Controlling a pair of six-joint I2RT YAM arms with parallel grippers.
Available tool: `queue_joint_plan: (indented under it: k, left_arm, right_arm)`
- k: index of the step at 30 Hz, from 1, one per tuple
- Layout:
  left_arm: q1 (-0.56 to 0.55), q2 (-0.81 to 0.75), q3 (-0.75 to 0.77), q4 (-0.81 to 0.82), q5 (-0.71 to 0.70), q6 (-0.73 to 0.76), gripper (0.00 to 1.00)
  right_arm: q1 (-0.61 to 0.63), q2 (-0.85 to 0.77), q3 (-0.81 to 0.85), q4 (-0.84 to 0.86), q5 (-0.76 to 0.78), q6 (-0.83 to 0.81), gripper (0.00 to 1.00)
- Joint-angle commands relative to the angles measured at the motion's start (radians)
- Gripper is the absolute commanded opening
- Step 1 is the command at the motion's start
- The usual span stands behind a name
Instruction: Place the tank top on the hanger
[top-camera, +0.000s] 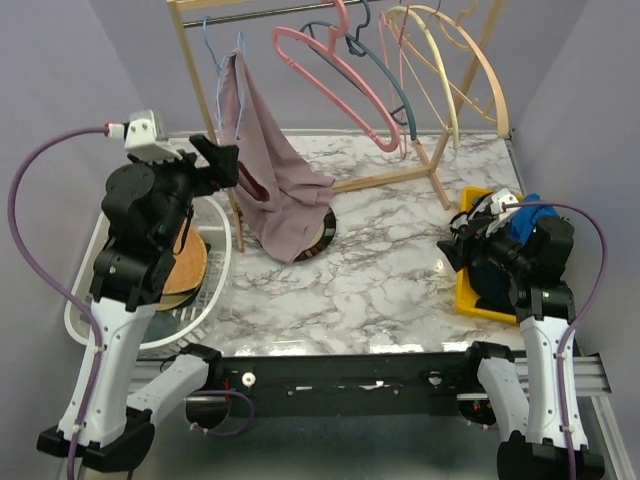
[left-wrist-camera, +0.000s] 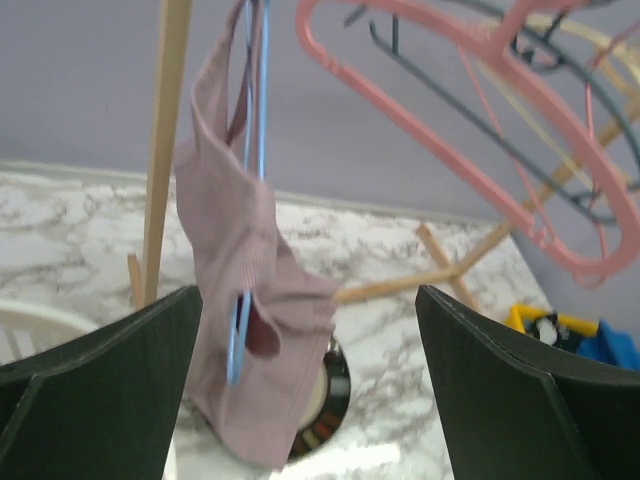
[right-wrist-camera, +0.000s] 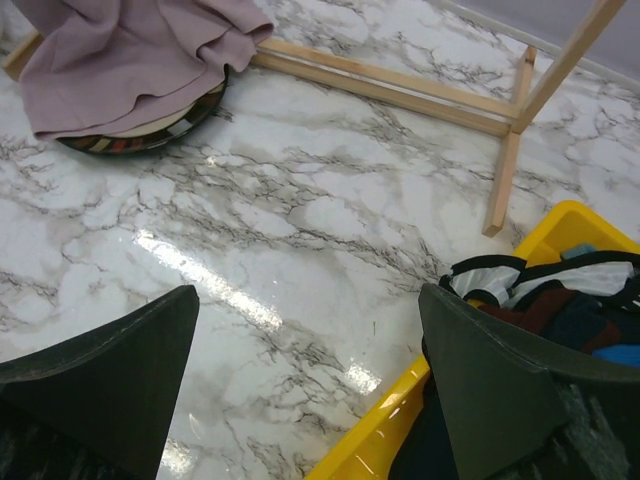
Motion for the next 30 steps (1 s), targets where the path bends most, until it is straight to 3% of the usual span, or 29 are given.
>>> queue_joint_plan:
  k: [1,7,10,14,18,30]
  left_arm:
    - [0.006,-0.223,-0.248,-0.010,0.210,0.080,0.99]
    - [0.005,-0.501,-0.507,0.020,0.302,0.101,0.99]
    - [0.005,-0.590,-0.619,0.081,0.333,0.092,0.99]
    - [0.005,-0.647,-0.762,0.210,0.385,0.055,0.99]
    - [0.005,-0.651,-0.874,0.297,0.410,0.044,0.99]
    - [0.005,-0.589,-0.859,0.293,0.410,0.075,0.99]
  right_arm:
    - [-0.041,-0.025,0.002,0.004,0.006,0.026,1.00]
    - [-0.059,-0.019,0.095,-0.046,0.090,0.100,1.00]
    - [-0.059,-0.011,0.177,-0.091,0.228,0.187,1.00]
    - [-0.059,-0.016,0.269,-0.155,0.371,0.221,1.00]
    - [-0.059,-0.037,0.321,-0.192,0.405,0.212,1.00]
    - [-0.102,-0.082,0.312,-0.221,0.362,0.216,1.00]
